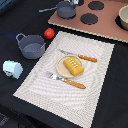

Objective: Interact with the objects in diverse but meaningful ways.

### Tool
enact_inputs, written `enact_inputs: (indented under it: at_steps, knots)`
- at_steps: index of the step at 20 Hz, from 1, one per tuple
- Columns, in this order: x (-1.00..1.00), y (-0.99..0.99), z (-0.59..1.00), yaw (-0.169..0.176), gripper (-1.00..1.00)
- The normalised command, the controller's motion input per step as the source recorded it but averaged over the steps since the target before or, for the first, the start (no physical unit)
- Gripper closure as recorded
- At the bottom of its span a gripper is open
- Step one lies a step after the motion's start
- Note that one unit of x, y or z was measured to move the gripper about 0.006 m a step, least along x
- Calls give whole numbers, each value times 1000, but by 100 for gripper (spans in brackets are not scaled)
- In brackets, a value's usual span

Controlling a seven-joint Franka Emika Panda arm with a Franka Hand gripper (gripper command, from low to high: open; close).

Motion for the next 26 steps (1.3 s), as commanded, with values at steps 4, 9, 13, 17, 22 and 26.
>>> enact_inputs:
  at_steps: [4, 9, 13, 17, 22, 26]
  knots:
    - [-447, 361, -264, 37, 100]
    - [-221, 133, -31, 9, -100]
    - [-200, 4, 60, 0, -100]
    - [-294, -41, 334, 0, -100]
    - [-174, -391, 511, 0, -100]
    - [-126, -875, 484, 0, -100]
